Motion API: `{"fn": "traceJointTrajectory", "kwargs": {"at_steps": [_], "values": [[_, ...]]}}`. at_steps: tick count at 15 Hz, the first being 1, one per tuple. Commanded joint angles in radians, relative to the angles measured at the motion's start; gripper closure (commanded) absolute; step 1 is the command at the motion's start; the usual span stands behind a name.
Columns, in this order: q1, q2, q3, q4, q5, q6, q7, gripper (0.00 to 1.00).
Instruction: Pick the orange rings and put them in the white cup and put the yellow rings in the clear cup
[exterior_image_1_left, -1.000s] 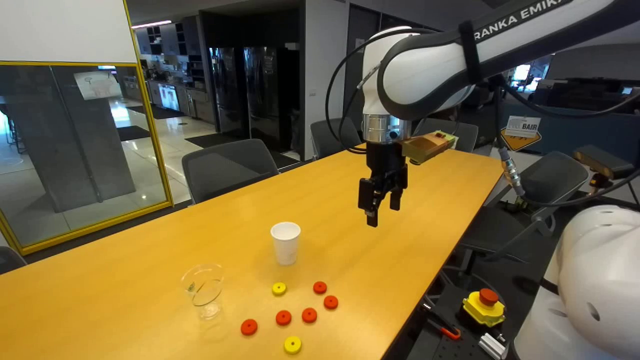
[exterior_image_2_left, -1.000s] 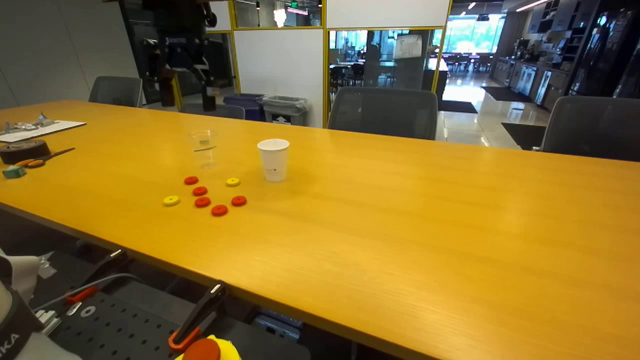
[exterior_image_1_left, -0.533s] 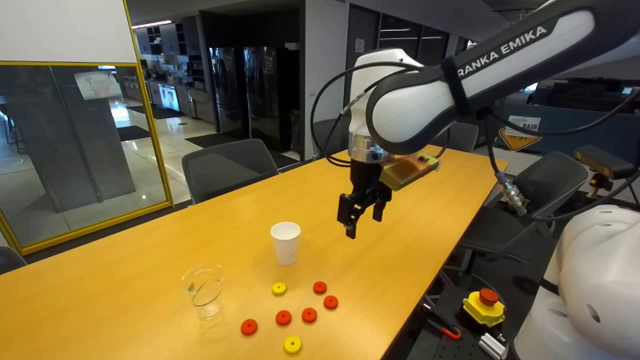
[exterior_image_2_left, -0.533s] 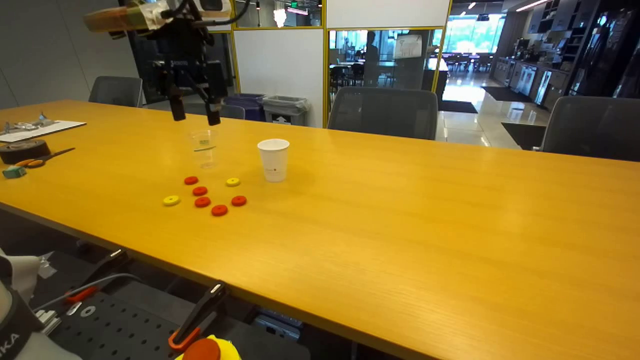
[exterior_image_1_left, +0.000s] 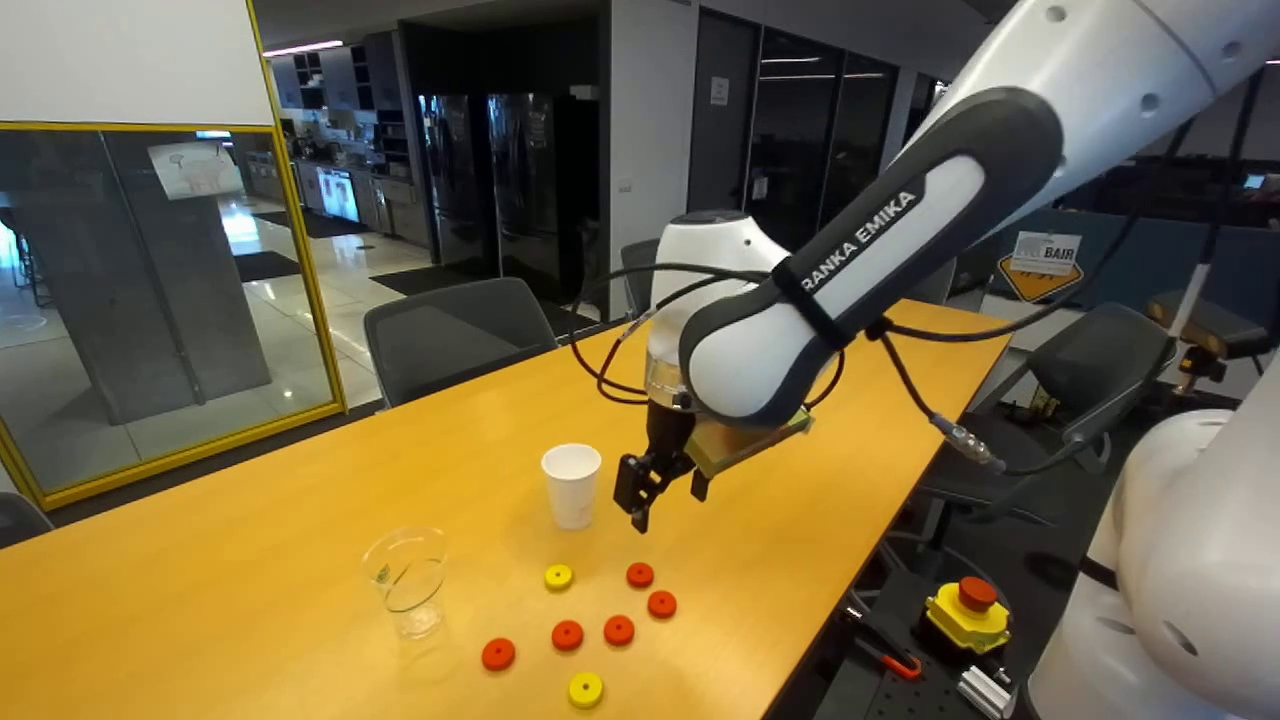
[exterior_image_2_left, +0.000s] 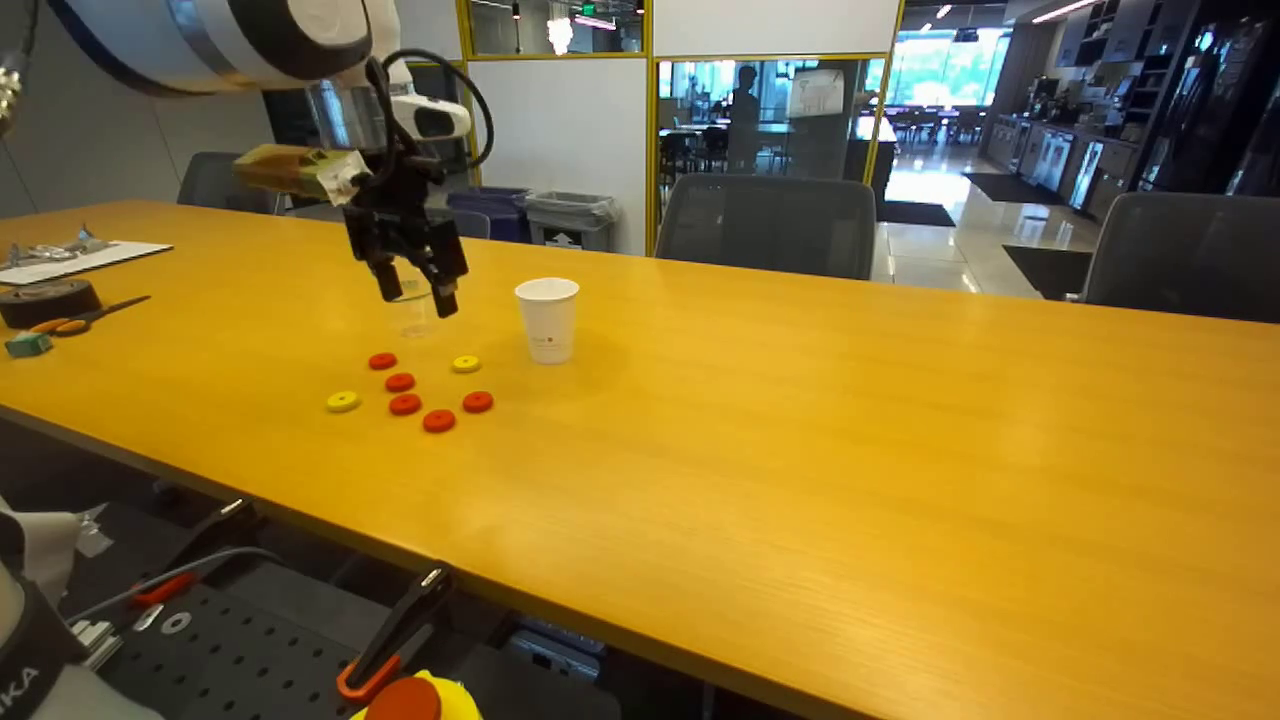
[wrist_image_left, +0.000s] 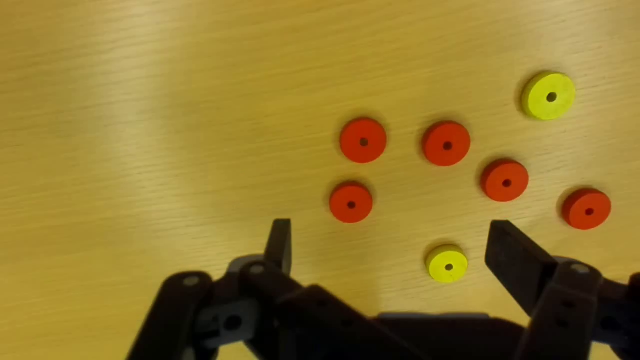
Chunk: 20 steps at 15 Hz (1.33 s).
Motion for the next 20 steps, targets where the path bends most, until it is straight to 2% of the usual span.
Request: {"fn": "traceJointTrajectory", "kwargs": {"at_steps": [1,5,9,14,20], "values": [[-0.009,0.165,0.001,0.050,-0.015,0.135,0.047,0.00],[0.003,0.308,-0.017,0.080,-0.055,0.239,0.102,0.00],[0.039,0.419,-0.076,0.137,-0.119,0.266,0.159,0.00],[0.084,0.519,-0.143,0.216,-0.089,0.263,0.144,0.00],[0.107,0.585,-0.163,0.244,-0.030,0.281,0.123,0.00]]}}
